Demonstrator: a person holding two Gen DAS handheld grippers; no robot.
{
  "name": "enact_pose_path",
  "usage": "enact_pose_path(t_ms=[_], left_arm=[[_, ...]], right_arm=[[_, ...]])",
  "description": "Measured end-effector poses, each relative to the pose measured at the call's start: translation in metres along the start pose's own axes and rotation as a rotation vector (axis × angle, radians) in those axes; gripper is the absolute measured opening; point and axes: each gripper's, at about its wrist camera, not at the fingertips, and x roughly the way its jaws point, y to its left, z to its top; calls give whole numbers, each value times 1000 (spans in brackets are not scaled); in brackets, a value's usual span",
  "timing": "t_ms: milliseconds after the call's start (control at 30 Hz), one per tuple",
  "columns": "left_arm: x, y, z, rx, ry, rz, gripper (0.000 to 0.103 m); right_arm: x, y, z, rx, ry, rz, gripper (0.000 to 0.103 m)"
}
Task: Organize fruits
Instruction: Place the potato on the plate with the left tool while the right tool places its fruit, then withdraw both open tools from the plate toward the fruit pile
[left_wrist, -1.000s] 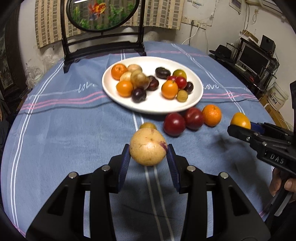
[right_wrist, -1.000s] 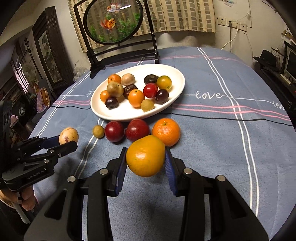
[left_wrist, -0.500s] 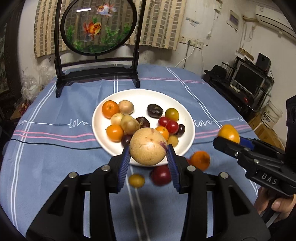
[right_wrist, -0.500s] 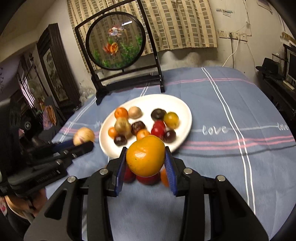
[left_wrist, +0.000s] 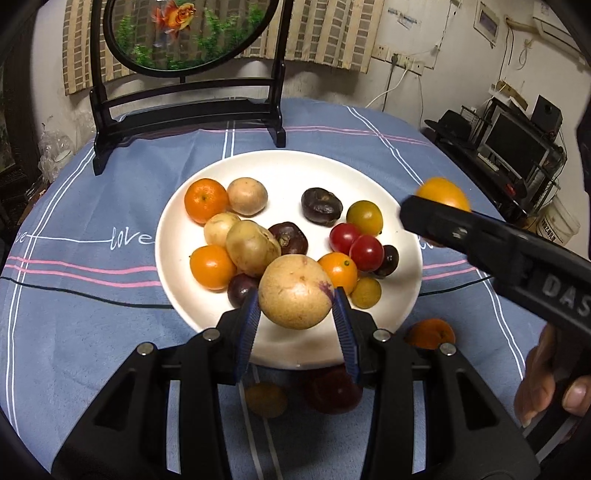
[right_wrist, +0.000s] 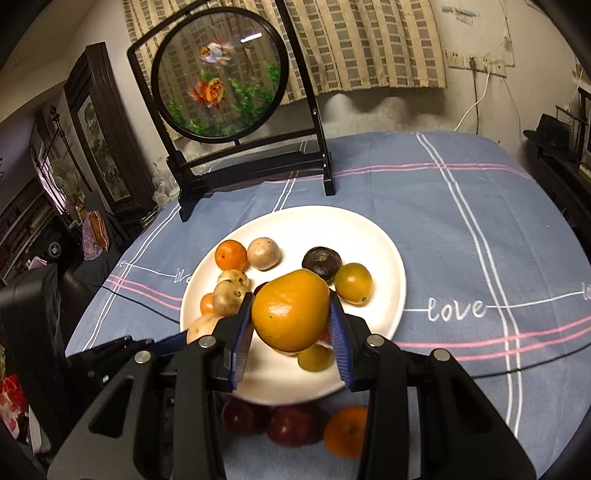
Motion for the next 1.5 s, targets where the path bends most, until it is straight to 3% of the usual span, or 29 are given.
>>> enact_pose_path(t_ms=[533, 733, 833, 900, 1000, 1100, 1233, 1500], left_arm=[[35, 5, 18, -61, 72, -11, 41], [38, 5, 18, -74, 67, -13, 41], [38, 5, 18, -82, 73, -15, 42], [38, 6, 18, -86, 76, -17, 42], [32, 7, 19, -97, 58, -23, 45], [20, 6, 19, -97, 19, -39, 61], [-1, 4, 17, -87, -36, -25, 72], [-26, 11, -2, -109, -41, 2, 77]], right_arm=[[71, 10, 20, -38, 127, -29, 40], [84, 6, 19, -7, 161, -37, 41], [86, -2, 20, 55, 170, -15, 46], [81, -3, 19, 73, 149, -3, 60], [72, -1, 18, 51, 127, -11, 61], [58, -4, 15, 66, 107, -7, 61], [34, -14, 6, 86, 80, -1, 62], [-17, -32, -27, 111, 17, -20, 65]])
